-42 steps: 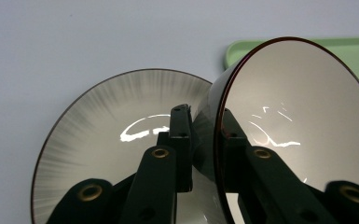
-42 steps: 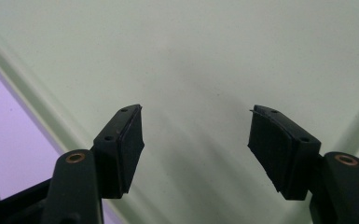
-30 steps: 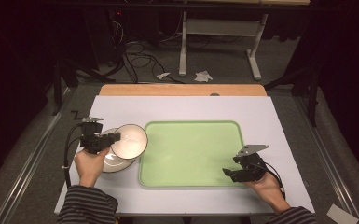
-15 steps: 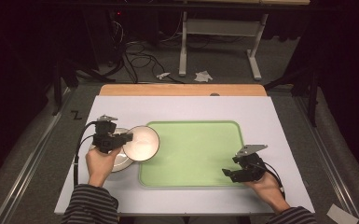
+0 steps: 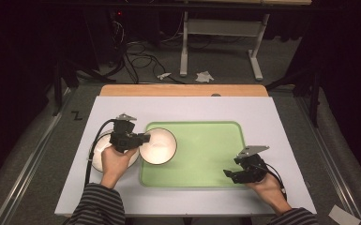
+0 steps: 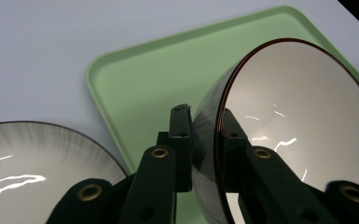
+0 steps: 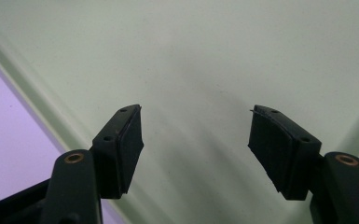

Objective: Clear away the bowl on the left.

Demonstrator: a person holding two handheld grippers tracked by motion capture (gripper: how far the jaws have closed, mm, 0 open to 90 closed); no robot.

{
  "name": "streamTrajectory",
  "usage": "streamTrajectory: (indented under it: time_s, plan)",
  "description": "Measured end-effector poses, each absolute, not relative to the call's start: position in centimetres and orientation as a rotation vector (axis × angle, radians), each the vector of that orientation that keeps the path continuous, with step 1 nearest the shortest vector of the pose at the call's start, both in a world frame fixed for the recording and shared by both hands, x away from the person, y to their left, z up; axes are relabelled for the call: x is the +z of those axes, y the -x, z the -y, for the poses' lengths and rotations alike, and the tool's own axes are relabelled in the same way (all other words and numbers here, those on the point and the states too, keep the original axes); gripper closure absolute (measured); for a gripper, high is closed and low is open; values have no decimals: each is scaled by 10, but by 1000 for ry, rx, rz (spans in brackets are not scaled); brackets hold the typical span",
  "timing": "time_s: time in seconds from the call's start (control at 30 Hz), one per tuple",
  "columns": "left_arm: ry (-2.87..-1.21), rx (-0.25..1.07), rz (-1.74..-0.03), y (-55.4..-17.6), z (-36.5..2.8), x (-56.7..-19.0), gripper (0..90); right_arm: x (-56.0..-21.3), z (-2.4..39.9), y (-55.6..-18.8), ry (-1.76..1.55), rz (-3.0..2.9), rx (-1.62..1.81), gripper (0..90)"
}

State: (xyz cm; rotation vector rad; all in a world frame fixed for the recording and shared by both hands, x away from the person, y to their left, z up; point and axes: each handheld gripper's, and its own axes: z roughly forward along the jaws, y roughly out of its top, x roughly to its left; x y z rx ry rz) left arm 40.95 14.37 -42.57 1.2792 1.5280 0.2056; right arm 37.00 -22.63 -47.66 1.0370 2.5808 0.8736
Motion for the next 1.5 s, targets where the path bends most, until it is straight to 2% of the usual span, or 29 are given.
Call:
streamTrajectory:
  time_s: [0.33,0.57,1.17,1.5]
  plan:
    - [-1331,160,-1499,-421,-111,-427,801,-476,229,-370,-1053,-2569,879,363]
    - [-1322,64,-1504,-437,-99,-435,801,-477,228,-371,-1048,-2570,877,364]
    - [-1389,11,-1497,-443,-56,-458,800,-478,227,-371,-1036,-2580,869,364]
    - [-1429,23,-1492,-444,-40,-470,799,-479,226,-370,-1038,-2586,860,364]
